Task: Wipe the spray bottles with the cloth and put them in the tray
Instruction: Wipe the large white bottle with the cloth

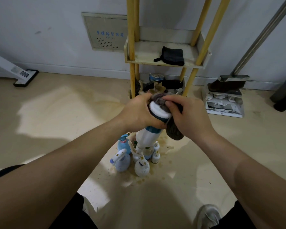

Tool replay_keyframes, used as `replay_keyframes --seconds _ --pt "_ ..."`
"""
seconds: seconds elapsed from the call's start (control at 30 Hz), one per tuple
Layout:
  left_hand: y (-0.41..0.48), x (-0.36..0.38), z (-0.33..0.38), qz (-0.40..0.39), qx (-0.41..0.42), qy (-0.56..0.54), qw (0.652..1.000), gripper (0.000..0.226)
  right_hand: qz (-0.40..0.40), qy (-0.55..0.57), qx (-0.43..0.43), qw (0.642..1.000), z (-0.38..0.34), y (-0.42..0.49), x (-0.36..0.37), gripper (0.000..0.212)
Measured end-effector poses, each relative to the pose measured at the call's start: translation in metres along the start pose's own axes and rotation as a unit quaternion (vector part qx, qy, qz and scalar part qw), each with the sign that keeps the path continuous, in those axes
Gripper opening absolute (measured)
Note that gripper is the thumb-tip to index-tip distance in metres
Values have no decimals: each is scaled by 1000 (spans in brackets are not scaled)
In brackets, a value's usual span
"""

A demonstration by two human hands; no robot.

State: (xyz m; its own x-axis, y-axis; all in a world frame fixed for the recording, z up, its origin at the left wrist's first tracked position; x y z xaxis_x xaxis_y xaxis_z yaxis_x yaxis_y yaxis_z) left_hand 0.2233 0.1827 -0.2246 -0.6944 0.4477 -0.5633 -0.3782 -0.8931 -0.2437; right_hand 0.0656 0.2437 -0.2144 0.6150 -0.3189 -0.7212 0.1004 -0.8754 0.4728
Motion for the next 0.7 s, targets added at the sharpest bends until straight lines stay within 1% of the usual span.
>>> replay_keyframes --seconds 0.1,0.2,0.27,0.33,0.4,0.5,0.57,0.63,0.7 --pt "-1 2 -2 6 0 -8 1000 67 1 19 47 999 6 0 0 24" --pt "1 1 -6 31 -33 -31 998 72 24 43 112 992 16 -5 0 25" --pt "3 -1 -8 48 -69 -82 993 72 17 126 152 980 20 -9 7 26" --pt "6 -4 -9 63 -100 -142 983 70 -7 239 177 955 17 -13 20 31" --pt "6 -4 -10 66 -122 -177 974 70 -36 292 160 942 10 -15 28 50" --pt "5 -3 -11 41 -123 -192 973 83 -81 276 93 953 4 -17 31 71" --pt "3 -4 -11 9 -116 -193 974 87 -84 262 88 957 8 -18 32 78" --pt "2 -6 -13 -20 -99 -173 980 75 -74 261 98 958 11 -19 32 75" --pt "0 -10 -13 -53 -81 -157 983 63 -74 278 116 951 14 -17 30 75"
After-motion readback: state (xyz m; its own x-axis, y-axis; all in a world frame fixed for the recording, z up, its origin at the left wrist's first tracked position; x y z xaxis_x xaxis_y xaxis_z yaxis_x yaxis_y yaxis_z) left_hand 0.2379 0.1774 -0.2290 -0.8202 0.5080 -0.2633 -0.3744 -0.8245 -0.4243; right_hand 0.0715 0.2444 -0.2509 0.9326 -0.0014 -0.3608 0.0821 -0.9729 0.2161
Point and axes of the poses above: each hand's wrist, its own y-axis towards the middle knuckle, its own x-axis out of the palm, z = x × y, the point moved 2 cm from there along y, towards the middle knuckle, and after that the axes turned 14 degrees about -x, right-handed, at the moved point
